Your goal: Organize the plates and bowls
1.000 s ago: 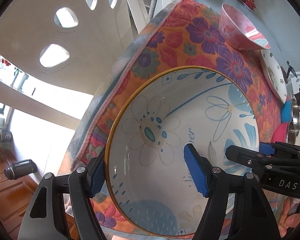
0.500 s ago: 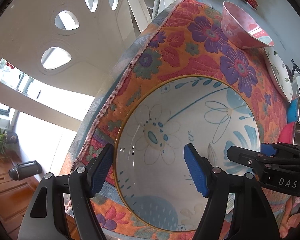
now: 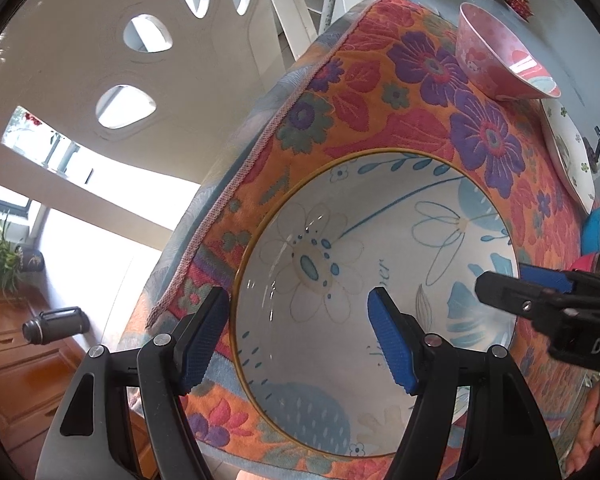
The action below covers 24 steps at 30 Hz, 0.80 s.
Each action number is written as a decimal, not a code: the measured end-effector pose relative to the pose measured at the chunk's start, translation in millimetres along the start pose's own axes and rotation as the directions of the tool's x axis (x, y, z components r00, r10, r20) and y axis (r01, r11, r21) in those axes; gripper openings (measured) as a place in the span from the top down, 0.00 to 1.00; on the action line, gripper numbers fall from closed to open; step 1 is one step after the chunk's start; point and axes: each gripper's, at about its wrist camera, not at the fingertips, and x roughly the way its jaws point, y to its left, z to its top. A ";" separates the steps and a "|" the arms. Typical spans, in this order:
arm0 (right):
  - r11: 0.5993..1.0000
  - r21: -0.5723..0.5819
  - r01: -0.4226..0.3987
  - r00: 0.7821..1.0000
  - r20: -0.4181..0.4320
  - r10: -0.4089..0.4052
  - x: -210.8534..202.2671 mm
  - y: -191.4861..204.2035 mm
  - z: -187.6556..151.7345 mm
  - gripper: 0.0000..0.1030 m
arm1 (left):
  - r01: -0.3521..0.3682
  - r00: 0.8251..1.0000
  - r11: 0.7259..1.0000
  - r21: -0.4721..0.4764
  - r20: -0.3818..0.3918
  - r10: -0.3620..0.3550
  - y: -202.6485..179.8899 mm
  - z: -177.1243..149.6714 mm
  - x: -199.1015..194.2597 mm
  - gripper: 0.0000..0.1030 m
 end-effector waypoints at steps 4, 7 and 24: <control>1.000 -0.015 -0.003 1.000 0.013 0.003 -11.8 -2.2 3.4 0.43 | -0.032 0.999 0.999 -0.006 0.002 0.032 -2.5 0.3 -8.2 0.32; 1.000 -0.020 -0.004 1.000 0.020 0.004 -18.0 -6.7 4.7 0.43 | -0.030 1.000 0.999 -0.021 0.004 0.030 -4.9 1.8 -14.4 0.32; 0.998 -0.058 -0.022 0.994 0.108 0.028 -91.7 -36.9 23.7 0.43 | -0.008 1.000 0.999 -0.038 0.026 0.009 -60.6 32.7 -52.9 0.31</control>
